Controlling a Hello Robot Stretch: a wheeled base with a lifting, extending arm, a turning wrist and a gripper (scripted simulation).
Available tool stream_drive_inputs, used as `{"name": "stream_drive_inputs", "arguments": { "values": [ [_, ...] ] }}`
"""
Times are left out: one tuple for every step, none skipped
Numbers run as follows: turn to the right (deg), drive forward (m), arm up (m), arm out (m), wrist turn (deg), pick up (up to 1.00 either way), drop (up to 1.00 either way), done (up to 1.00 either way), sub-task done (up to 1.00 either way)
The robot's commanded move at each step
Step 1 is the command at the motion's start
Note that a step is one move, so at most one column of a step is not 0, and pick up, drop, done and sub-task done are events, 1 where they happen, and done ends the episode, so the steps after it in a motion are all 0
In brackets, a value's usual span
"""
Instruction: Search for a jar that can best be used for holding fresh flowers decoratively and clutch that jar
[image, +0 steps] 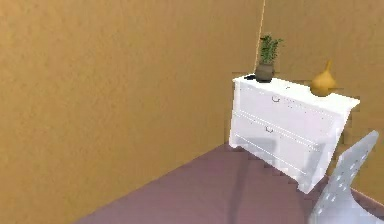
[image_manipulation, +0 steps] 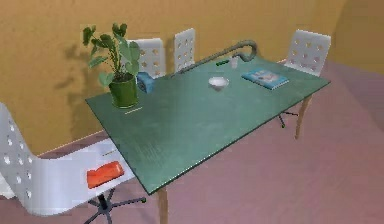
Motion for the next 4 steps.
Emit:
{"name": "stream_drive_inputs", "arguments": {
  "values": [
    [0.0, 0.95, 0.00, 0.00, 0.0, 0.00, 0.00, 0.00, 0.00],
    [45.0, 0.00, 0.00, 0.00, 0.0, 0.00, 0.00, 0.00, 0.00],
    [12.0, 0.00, 0.00, 0.00, 0.0, 0.00, 0.00, 0.00, 0.00],
    [0.0, 0.40, 0.00, 0.00, 0.0, 0.00, 0.00, 0.00, 0.00]
  ]
}}
